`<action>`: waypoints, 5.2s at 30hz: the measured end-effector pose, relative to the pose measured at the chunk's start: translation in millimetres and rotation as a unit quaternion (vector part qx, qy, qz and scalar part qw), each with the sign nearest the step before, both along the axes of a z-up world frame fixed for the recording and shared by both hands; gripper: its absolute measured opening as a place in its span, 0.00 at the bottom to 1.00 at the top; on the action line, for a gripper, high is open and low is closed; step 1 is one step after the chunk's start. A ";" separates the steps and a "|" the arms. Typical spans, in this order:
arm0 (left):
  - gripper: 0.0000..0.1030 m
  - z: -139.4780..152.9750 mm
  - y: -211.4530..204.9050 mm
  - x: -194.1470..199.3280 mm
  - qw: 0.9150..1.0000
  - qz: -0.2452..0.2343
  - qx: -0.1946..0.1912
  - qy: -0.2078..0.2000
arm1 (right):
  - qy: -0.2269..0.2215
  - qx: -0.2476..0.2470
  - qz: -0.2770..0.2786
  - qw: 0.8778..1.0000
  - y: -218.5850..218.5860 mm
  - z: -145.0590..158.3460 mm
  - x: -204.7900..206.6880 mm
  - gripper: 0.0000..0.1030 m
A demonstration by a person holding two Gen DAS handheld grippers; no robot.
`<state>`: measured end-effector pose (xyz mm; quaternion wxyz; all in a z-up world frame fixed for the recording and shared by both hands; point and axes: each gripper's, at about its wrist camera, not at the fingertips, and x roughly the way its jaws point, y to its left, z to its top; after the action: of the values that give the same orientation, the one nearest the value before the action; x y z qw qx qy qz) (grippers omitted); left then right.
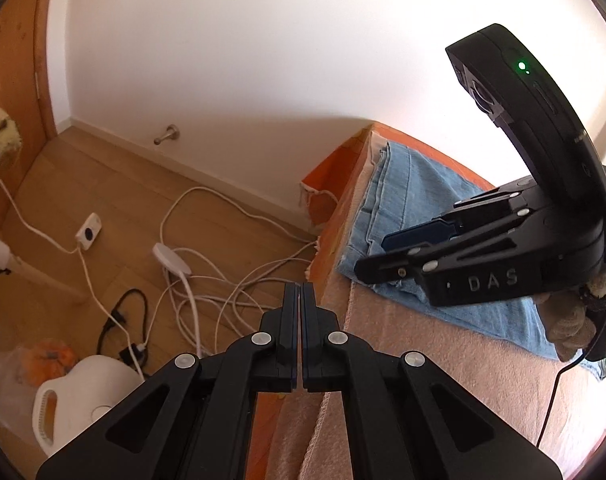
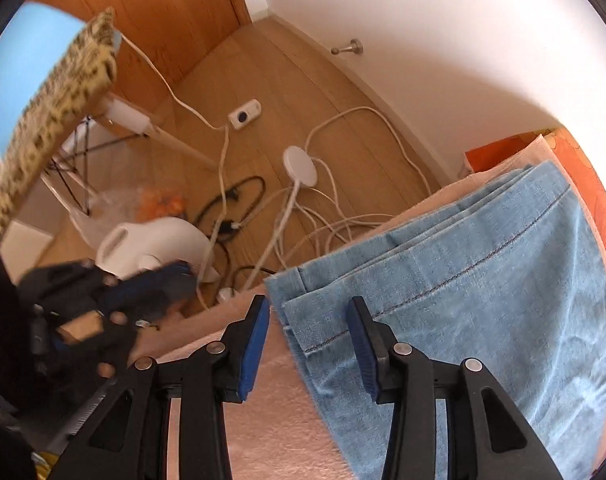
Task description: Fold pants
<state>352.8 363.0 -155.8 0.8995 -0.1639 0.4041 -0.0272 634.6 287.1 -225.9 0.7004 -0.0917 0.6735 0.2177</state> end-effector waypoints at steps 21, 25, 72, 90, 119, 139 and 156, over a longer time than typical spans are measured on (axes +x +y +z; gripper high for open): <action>0.00 -1.7 8.8 1.1 1.000 -0.006 -0.023 0.000 | -0.016 0.046 0.006 0.999 -11.4 -0.1 -0.4 0.09; 0.02 -2.3 7.5 3.6 1.000 -0.011 -0.029 0.002 | -0.009 0.105 -0.038 0.994 -33.4 9.1 7.0 0.03; 0.11 13.7 -76.2 30.6 0.991 -0.060 0.113 -0.045 | 0.002 0.145 -0.157 0.977 -102.7 2.9 25.7 0.41; 0.11 15.9 -70.6 33.6 0.989 -0.079 0.110 -0.062 | 0.033 0.155 -0.227 0.961 -101.5 -14.3 43.1 0.37; 0.33 0.6 -56.5 37.1 0.996 -0.044 0.081 0.012 | 0.017 0.182 -0.222 0.958 -111.5 -13.3 38.5 0.03; 0.13 -5.3 -45.1 45.6 1.000 0.001 0.026 -0.003 | 0.020 0.190 -0.204 0.960 -103.3 -14.6 40.2 0.07; 0.14 17.8 -79.3 35.6 0.994 -0.050 0.084 -0.045 | 0.016 0.096 -0.161 0.982 -71.6 -13.5 49.9 0.14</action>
<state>388.3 283.7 -138.0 0.9249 -0.0663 0.3716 -0.0460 684.4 215.5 -239.4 0.7210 0.0886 0.6666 0.1673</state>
